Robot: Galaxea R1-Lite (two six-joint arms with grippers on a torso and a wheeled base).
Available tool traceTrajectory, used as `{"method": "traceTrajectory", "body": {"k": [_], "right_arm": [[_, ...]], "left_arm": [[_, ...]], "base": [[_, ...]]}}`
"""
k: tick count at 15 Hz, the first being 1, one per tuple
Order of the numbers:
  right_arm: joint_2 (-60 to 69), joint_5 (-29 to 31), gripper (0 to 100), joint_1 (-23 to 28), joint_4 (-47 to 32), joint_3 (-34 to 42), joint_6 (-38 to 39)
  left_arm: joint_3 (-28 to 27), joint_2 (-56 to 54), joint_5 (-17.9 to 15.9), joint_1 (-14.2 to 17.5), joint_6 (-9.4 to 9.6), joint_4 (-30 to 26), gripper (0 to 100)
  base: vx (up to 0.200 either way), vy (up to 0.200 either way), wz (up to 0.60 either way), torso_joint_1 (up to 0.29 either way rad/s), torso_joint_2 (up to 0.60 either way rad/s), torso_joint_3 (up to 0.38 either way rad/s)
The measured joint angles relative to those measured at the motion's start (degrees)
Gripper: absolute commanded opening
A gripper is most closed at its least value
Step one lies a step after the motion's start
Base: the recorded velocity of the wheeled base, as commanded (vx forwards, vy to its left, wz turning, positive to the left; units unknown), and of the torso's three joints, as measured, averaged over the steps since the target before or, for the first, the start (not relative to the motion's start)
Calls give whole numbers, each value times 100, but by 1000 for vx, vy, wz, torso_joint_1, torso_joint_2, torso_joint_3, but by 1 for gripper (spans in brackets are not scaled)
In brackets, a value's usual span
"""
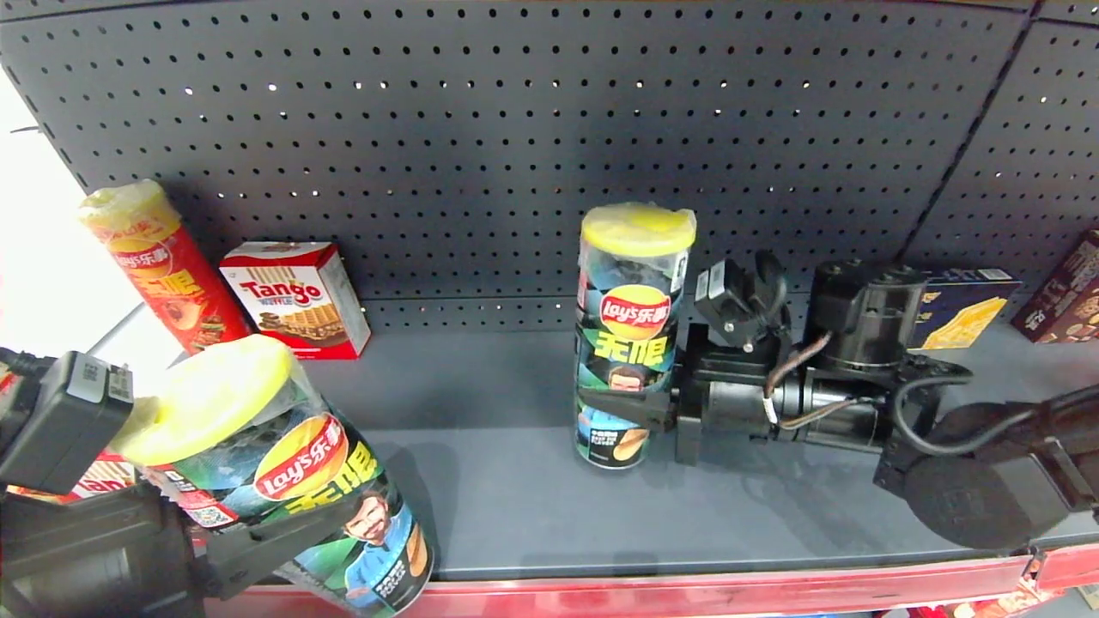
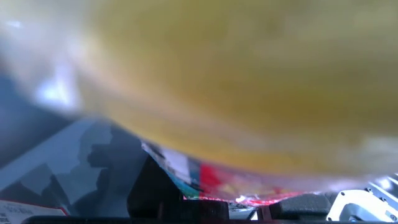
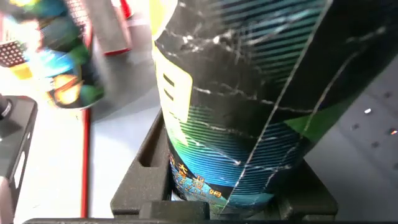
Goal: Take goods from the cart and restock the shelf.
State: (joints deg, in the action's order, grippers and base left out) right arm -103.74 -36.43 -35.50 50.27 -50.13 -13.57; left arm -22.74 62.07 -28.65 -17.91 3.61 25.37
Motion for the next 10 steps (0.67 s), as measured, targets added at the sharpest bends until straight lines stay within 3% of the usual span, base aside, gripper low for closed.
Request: {"method": "traceTrajectory", "body": {"k": [5,10], "right_arm": [[187,106,0,-217,764,1093,-4],[182,99,0,-232,950,1452,-20]], "left_arm": [[-13,0,0,-2,0,2,0],[-13,0,0,0,0,0,0]], "base": [[0,0,0,0,0,0],[0,0,0,0,0,0]]}}
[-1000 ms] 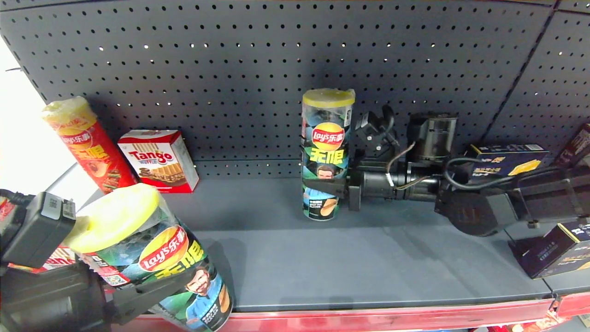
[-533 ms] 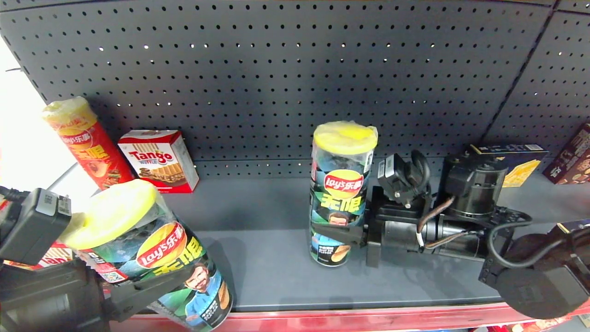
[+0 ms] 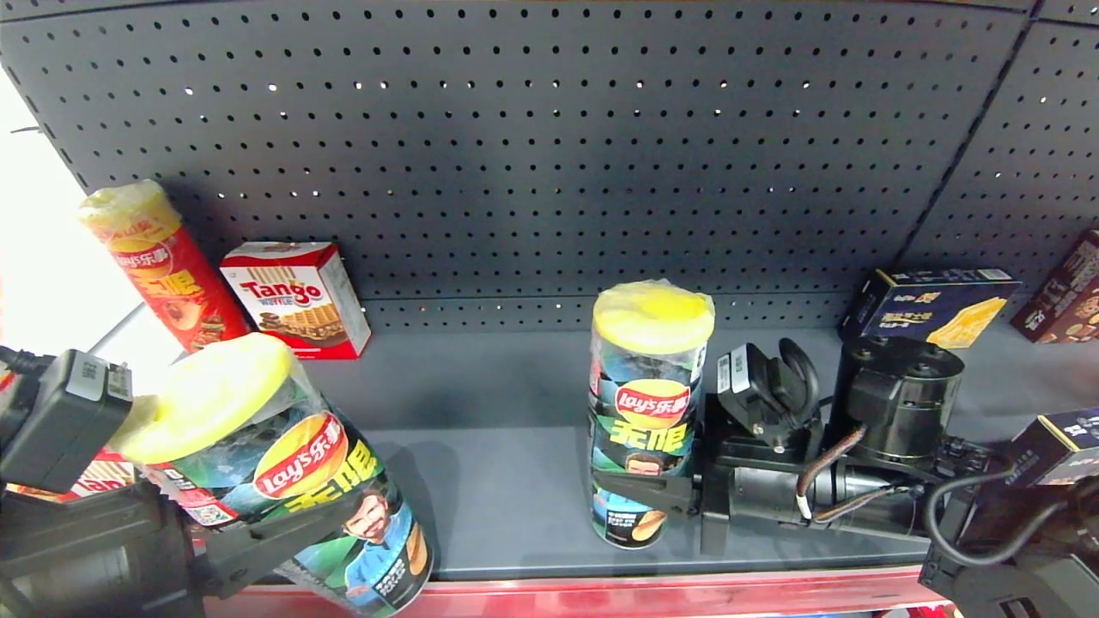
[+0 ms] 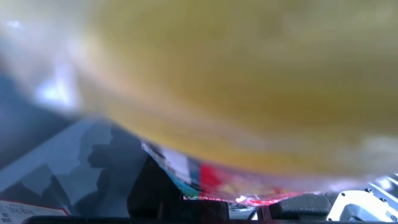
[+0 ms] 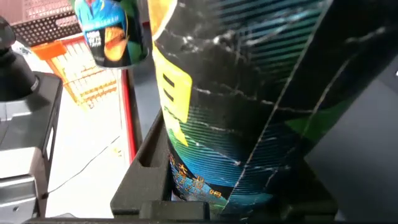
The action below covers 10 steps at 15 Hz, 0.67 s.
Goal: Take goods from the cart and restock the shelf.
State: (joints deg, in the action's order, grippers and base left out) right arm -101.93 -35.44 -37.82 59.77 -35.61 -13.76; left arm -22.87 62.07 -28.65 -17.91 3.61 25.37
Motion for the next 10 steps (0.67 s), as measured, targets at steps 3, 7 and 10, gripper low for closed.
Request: {"method": "traceTrajectory", "body": {"k": [3,7,10], "right_arm": [[-15,5,0,4,1,20,-29],[-113,9,100,26,124,-24,-30],[-116,87,100,37,135,9,-30]], "left_arm": [[9,0,-1,-2,0,0,0],[39,-9,-1,-4,0,2,0],[49,-11,0,0,0,0,0]], "base": [[0,0,0,0,0,0],[0,0,0,0,0,0],[0,0,0,0,0,0]]}}
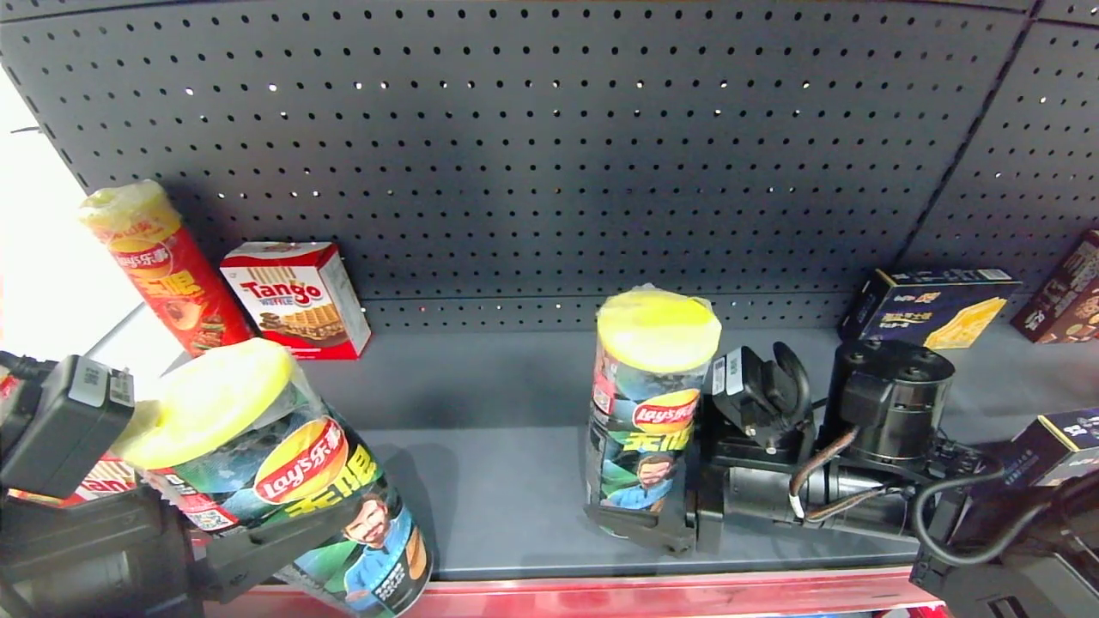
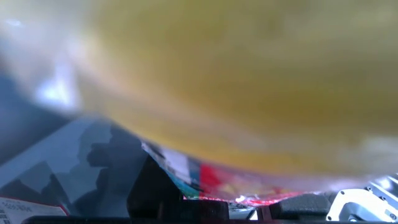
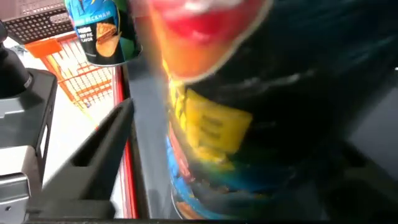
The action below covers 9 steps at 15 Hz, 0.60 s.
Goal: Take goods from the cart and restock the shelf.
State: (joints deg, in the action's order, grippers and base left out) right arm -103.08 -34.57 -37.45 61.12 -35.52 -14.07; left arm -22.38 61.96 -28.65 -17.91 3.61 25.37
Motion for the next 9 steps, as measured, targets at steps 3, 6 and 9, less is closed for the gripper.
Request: {"method": "traceTrajectory", "body": {"k": [3,6,9], "right_arm": [[140,145,100,-1,40,39,4],[516,204,100,85,38,345,17],[1204,208,100,261,0,887,15]], "left_arm": [[1,-6,0,0,0,2,0],[-5,-9,-1,-2,-2,2,0],[-11,-15,-1,-2,-2,0,0]], "base": [[0,0,0,0,0,0],[0,0,0,0,0,0],[0,0,0,0,0,0]]}}
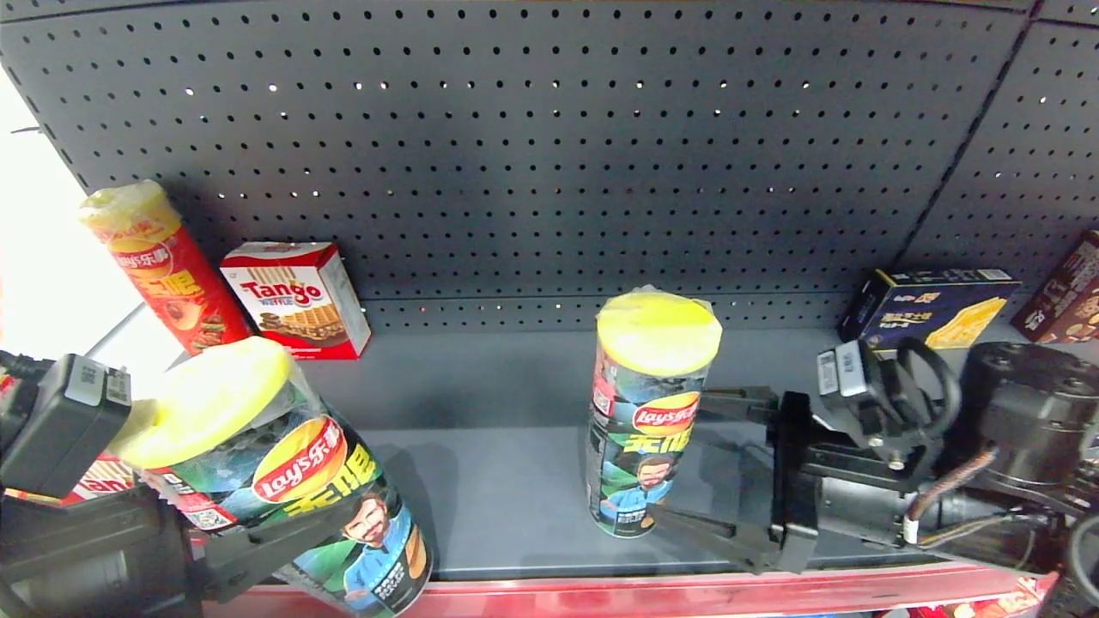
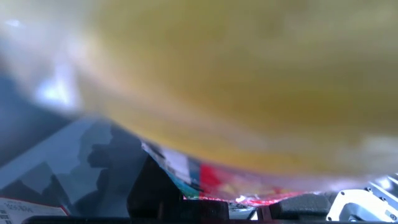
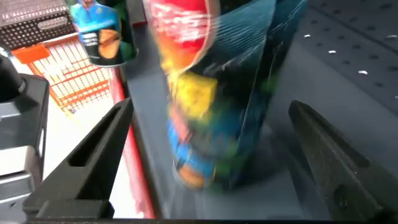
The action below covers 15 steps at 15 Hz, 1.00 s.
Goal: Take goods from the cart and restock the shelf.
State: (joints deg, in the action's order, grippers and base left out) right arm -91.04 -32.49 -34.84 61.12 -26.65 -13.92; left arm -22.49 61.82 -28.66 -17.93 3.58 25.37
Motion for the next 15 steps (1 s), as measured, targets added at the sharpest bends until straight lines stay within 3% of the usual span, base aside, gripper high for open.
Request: {"method": "traceTrajectory", "body": {"k": [3,6,9,15], "right_arm": [[940,37,100,307,-102,450,-1],[2035,386,100,869,-751,640,60],[3541,1101,100,1300,-2065,763,317],[7086,3093,100,1720,-5519,1172,723]], "left_arm": [[-22,0,1,0,7,0,0],[-121,0,1,-4,9,2,0],[-234,0,0,-26,24,2,0],[-346,0,1,-52,46,6,0]], "base": [[0,0,0,0,0,0],[0,0,0,0,0,0],[0,0,0,0,0,0],[0,0,0,0,0,0]]}}
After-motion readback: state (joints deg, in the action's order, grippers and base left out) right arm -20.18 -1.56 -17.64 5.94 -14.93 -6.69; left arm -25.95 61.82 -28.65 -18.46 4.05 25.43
